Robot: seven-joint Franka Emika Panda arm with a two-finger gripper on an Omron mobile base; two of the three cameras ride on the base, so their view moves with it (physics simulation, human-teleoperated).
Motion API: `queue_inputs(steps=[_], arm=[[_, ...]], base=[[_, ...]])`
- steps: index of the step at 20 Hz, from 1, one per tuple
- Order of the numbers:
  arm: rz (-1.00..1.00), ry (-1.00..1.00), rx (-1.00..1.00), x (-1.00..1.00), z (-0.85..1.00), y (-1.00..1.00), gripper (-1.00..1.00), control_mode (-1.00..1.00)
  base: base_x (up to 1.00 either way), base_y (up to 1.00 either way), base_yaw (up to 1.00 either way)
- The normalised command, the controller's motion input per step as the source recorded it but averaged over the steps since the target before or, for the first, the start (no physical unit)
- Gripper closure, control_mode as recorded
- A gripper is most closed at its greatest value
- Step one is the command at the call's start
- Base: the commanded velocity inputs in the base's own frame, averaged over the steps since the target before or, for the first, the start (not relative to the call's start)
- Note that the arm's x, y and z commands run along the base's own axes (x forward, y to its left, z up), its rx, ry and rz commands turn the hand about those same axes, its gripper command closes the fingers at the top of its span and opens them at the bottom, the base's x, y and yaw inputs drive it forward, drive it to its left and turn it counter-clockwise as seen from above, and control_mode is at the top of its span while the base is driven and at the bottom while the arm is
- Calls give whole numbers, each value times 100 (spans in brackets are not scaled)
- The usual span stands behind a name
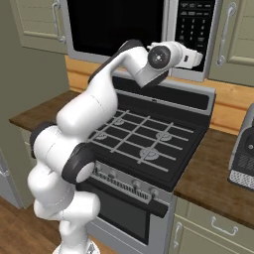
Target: Pick the garlic from the sink and place it in the bowl. Then pick the bowl and place it in the microwave. Then close the microwave door and press the start button.
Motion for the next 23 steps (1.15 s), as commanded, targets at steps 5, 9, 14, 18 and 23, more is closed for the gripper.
queue_inputs(steps=[5, 9, 14, 18, 23], arm=[[1, 0, 0, 26, -6, -3, 100, -100], [7, 0, 1, 39, -7, -17, 100, -100], [17, 0, 8, 46, -14, -40, 100, -100], [13, -2, 1, 7, -11, -3, 100, -100], [0, -22, 0, -87, 5, 57, 100, -100]], base=[[0, 0, 0], [0, 0, 0], [0, 0, 0], [0, 0, 0], [0, 0, 0]])
